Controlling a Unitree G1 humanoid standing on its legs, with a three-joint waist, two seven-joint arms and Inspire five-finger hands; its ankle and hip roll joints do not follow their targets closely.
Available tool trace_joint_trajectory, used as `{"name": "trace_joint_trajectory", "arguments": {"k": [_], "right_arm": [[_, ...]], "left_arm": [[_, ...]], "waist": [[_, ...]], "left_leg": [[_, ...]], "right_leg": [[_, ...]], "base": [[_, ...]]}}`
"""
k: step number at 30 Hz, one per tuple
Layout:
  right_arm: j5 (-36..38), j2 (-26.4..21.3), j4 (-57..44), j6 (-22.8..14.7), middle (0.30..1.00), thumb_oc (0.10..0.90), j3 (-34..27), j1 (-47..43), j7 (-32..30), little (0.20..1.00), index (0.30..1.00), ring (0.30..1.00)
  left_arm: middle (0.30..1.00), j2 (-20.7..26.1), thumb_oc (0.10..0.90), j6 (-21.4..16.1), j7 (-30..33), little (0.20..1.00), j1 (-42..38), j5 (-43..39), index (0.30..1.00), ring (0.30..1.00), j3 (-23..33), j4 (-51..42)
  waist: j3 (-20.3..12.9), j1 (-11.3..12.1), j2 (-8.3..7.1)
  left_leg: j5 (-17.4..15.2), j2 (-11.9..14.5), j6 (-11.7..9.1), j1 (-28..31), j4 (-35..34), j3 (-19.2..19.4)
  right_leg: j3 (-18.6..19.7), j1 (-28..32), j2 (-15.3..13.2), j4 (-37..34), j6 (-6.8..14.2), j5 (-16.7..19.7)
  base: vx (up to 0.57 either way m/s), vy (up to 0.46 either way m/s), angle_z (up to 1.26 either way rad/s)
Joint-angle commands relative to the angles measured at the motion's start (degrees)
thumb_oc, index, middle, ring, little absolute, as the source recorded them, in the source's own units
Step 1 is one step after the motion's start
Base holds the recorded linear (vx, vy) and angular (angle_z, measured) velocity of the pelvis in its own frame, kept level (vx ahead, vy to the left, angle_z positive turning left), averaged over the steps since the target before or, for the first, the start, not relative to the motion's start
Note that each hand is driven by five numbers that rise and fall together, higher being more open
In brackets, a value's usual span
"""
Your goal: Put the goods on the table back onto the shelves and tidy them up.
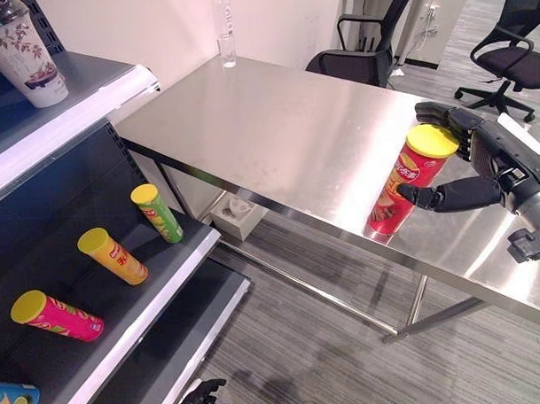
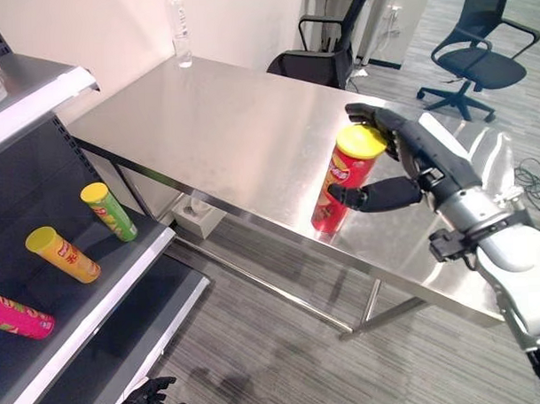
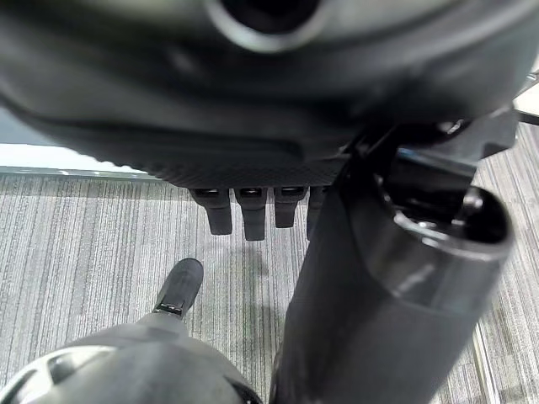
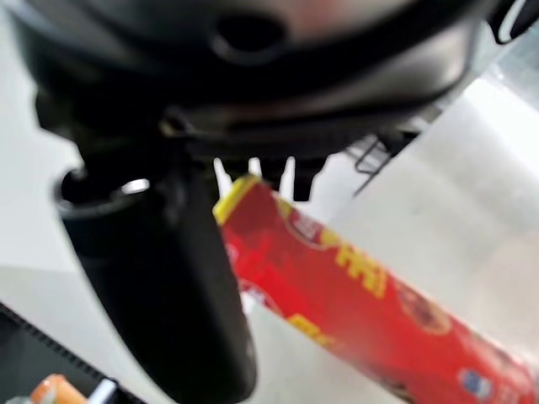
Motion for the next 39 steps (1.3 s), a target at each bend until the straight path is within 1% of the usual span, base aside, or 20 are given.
{"name": "trace_joint_trajectory", "arguments": {"k": [1, 17, 18, 19, 20, 21, 22, 23, 25, 26, 28, 31, 32, 33, 34, 39], "right_arm": [[0.68, -0.08, 1.72, -2.15, 0.9, 0.8, -0.16, -5.05, -1.74, 0.9, 0.9, 0.9], [-0.42, 1.52, 3.08, -1.49, 0.9, 0.8, 1.41, -5.55, -1.52, 0.9, 0.9, 0.9], [-0.59, 1.71, 3.03, -1.47, 0.726, 0.684, 1.45, -5.57, -1.52, 0.726, 0.726, 0.726], [-0.74, 1.8, 2.97, -1.46, 0.592, 0.595, 1.48, -5.58, -1.49, 0.592, 0.592, 0.592], [-1.5, 2.05, 2.76, -1.44, 0.429, 0.486, 1.23, -5.48, -1.55, 0.429, 0.429, 0.429], [-1.52, 2.07, 2.73, -1.43, 0.389, 0.46, 1.21, -5.46, -1.57, 0.389, 0.389, 0.389], [-1.72, 2.23, 2.64, -1.41, 0.305, 0.403, 1.1, -5.44, -1.56, 0.305, 0.305, 0.305], [-2.37, 2.41, 2.53, -1.43, 0.3, 0.4, 0.99, -5.5, -1.57, 0.3, 0.3, 0.3], [-3.32, 2.53, 2.32, -1.51, 0.302, 0.402, 0.64, -5.4, -1.64, 0.302, 0.302, 0.302], [-3.34, 2.54, 2.29, -1.49, 0.406, 0.471, 0.6, -5.36, -1.65, 0.406, 0.406, 0.406], [-4.68, 3.1, 2.06, -1.47, 0.568, 0.579, 0.11, -5.36, -1.91, 0.568, 0.568, 0.568], [-5.12, 3.53, 2.11, -1.55, 0.58, 0.587, -0.06, -5.72, -1.97, 0.58, 0.58, 0.58], [-5.49, 3.87, 2.06, -1.58, 0.705, 0.67, -0.27, -5.8, -2.23, 0.705, 0.705, 0.705], [-5.51, 3.89, 2.05, -1.58, 0.858, 0.772, -0.29, -5.78, -2.24, 0.858, 0.858, 0.858], [-6.14, 3.97, 1.97, -1.55, 0.9, 0.8, -0.52, -5.83, -2.44, 0.9, 0.9, 0.9], [-7.38, 5.1, 1.82, -1.63, 0.9, 0.8, -1.13, -6.03, -3.11, 0.9, 0.9, 0.9]], "left_arm": [[0.9, -0.69, 0.8, -0.89, -0.79, 0.9, 0.18, -1.08, 0.9, 0.9, -2.08, 3.3], [0.9, -0.73, 0.8, -0.7, -1.02, 0.9, 0.39, -1.2, 0.9, 0.9, -2.19, 3.23], [0.9, -0.76, 0.8, -0.69, -1.03, 0.9, 0.37, -1.21, 0.9, 0.9, -2.18, 3.21], [0.9, -0.77, 0.8, -0.67, -1.08, 0.9, 0.36, -1.26, 0.9, 0.9, -2.18, 3.16], [0.9, -0.86, 0.8, -0.67, -1.12, 0.9, 0.4, -1.3, 0.9, 0.9, -2.18, 3.06], [0.9, -0.85, 0.8, -0.67, -1.12, 0.9, 0.4, -1.3, 0.9, 0.9, -2.18, 3.07], [0.9, -0.9, 0.8, -0.67, -1.14, 0.9, 0.4, -1.29, 0.9, 0.9, -2.25, 3.09], [0.9, -0.94, 0.8, -0.71, -1.15, 0.9, 0.33, -1.25, 0.9, 0.9, -2.32, 3.04], [0.9, -0.92, 0.8, -0.72, -1.18, 0.9, 0.31, -1.25, 0.9, 0.9, -2.26, 2.93], [0.9, -0.91, 0.8, -0.72, -1.18, 0.9, 0.31, -1.25, 0.9, 0.9, -2.27, 2.93], [0.9, -0.88, 0.8, -0.69, -1.16, 0.9, 0.11, -1.16, 0.9, 0.9, -2.18, 2.8], [0.9, -0.82, 0.8, -0.69, -1.08, 0.9, 0.03, -1.08, 0.9, 0.9, -2.12, 2.89], [0.9, -0.79, 0.8, -0.72, -1.04, 0.9, -0.03, -1.1, 0.9, 0.9, -2.06, 2.79], [0.9, -0.78, 0.8, -0.71, -1.04, 0.9, -0.03, -1.1, 0.9, 0.9, -2.06, 2.79], [0.9, -0.75, 0.8, -0.72, -1.06, 0.9, -0.09, -1.11, 0.9, 0.9, -2.07, 2.6], [0.9, -0.61, 0.8, -0.76, -0.87, 0.9, -0.43, -0.94, 0.9, 0.9, -2.37, 2.01]], "waist": [[-4.96, 2.95, -0.98], [-4.85, 3.14, -1.01], [-4.82, 3.12, -1.02], [-4.8, 3.13, -0.99], [-4.76, 3.13, -0.91], [-4.76, 3.13, -0.92], [-4.73, 3.12, -0.92], [-4.73, 3.13, -0.86], [-4.73, 3.1, -0.85], [-4.73, 3.11, -0.86], [-4.73, 3.07, -0.8], [-4.68, 3.09, -0.79], [-4.7, 3.1, -0.72], [-4.7, 3.1, -0.73], [-4.68, 3.07, -0.69], [-4.69, 2.95, -0.62]], "left_leg": [[-1.18, 5.79, -6.15, 2.94, 0.45, -0.47], [-1.47, 5.58, -6.04, 3.29, 0.51, -0.83], [-1.48, 5.61, -6.03, 3.3, 0.51, -0.88], [-1.48, 5.6, -6.01, 3.29, 0.51, -0.95], [-1.49, 5.6, -6.02, 3.3, 0.51, -1.01], [-1.49, 5.6, -6.01, 3.3, 0.51, -1.01], [-1.51, 5.58, -6.0, 3.33, 0.51, -1.03], [-1.58, 5.61, -5.96, 3.39, 0.5, -1.09], [-1.63, 5.61, -5.92, 3.42, 0.5, -1.12], [-1.64, 5.61, -5.92, 3.42, 0.5, -1.12], [-1.7, 5.62, -5.87, 3.49, 0.51, -1.18], [-1.74, 5.61, -5.85, 3.47, 0.49, -1.26], [-1.78, 5.61, -5.85, 3.45, 0.5, -1.3], [-1.78, 5.61, -5.85, 3.45, 0.5, -1.3], [-1.83, 5.6, -5.82, 3.48, 0.5, -1.31], [-2.0, 5.52, -5.73, 3.6, 0.49, -1.37]], "right_leg": [[2.98, 0.3, 1.48, 0.43, 1.29, -1.91], [2.62, 0.71, 1.49, 0.5, 1.15, -2.21], [2.61, 0.74, 1.49, 0.51, 1.12, -2.22], [2.61, 0.76, 1.49, 0.52, 1.1, -2.21], [2.52, 0.78, 1.49, 0.54, 1.1, -2.22], [2.52, 0.78, 1.49, 0.54, 1.1, -2.22], [2.56, 0.8, 1.49, 0.54, 1.1, -2.21], [2.58, 0.77, 1.44, 0.54, 1.1, -2.23], [2.6, 0.75, 1.4, 0.54, 1.1, -2.24], [2.59, 0.76, 1.4, 0.54, 1.1, -2.24], [2.66, 0.81, 1.42, 0.54, 1.09, -2.26], [2.69, 0.85, 1.44, 0.52, 1.09, -2.3], [2.68, 0.86, 1.44, 0.53, 1.1, -2.3], [2.68, 0.86, 1.44, 0.53, 1.1, -2.3], [2.64, 0.85, 1.42, 0.54, 1.11, -2.28], [2.69, 0.83, 1.42, 0.55, 1.13, -2.26]], "base": [[0.0, 0.0, 0.0], [0.0, 0.0, 0.0], [0.0, 0.0, 0.0], [0.0, 0.0, 0.0], [0.0, 0.0, 0.0], [0.0, 0.0, 0.0], [0.0, 0.0, 0.0], [0.0, 0.0, 0.0], [0.0, 0.0, 0.0], [0.0, 0.0, 0.0], [0.0, 0.0, 0.0], [0.0, 0.0, 0.0], [0.0, 0.0, 0.0], [0.0, 0.0, 0.0], [0.0, 0.0, 0.0], [0.0, 0.0, 0.0]]}}
